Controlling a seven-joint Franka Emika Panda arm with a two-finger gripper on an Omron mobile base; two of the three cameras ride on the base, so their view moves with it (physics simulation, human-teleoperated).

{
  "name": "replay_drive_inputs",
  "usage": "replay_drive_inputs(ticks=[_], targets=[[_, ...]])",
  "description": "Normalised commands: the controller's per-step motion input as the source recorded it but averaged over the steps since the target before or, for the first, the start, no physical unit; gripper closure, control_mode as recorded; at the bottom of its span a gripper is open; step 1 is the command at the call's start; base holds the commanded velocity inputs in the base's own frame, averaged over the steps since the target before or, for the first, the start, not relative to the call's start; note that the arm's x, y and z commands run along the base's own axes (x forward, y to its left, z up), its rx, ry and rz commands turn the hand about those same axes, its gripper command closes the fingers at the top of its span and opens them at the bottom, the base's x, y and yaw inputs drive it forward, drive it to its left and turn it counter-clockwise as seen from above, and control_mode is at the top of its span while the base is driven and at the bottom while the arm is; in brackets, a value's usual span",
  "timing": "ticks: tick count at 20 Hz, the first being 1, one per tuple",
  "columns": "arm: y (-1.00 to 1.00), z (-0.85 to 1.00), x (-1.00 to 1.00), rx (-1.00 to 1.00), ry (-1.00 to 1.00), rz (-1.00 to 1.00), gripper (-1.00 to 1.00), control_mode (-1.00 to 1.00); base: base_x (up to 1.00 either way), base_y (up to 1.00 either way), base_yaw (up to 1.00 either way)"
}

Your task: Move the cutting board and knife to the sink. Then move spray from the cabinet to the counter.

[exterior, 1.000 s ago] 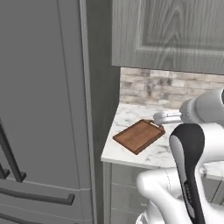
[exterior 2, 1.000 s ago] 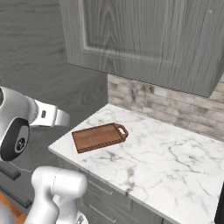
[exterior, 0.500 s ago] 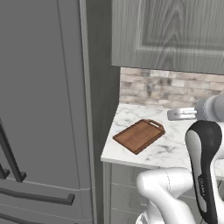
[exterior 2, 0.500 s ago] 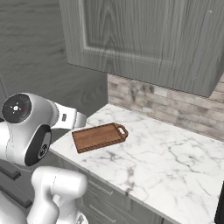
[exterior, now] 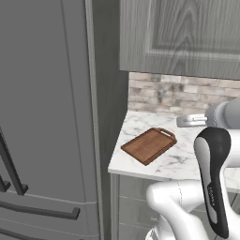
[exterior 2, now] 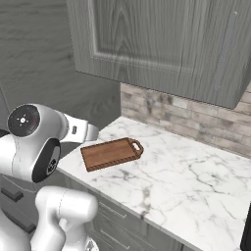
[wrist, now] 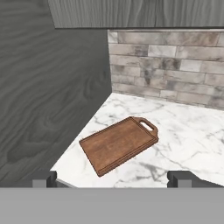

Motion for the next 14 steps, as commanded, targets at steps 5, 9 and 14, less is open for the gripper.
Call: replay_drive_inputs(ticks=[5,9,14], targets=[[0.06,-0.09,0.17,0.00,0.00,-0.01,-1.00,-1.00,0.00,0.00,0.00],[0.06,-0.13,0.27,0.00,0.00,-0.01,-1.00,-1.00,0.00,0.00,0.00],[0.05,-0.11,0.09,-0.03,0.01,0.00,-1.00,-1.00,0.00,0.00,0.00]])
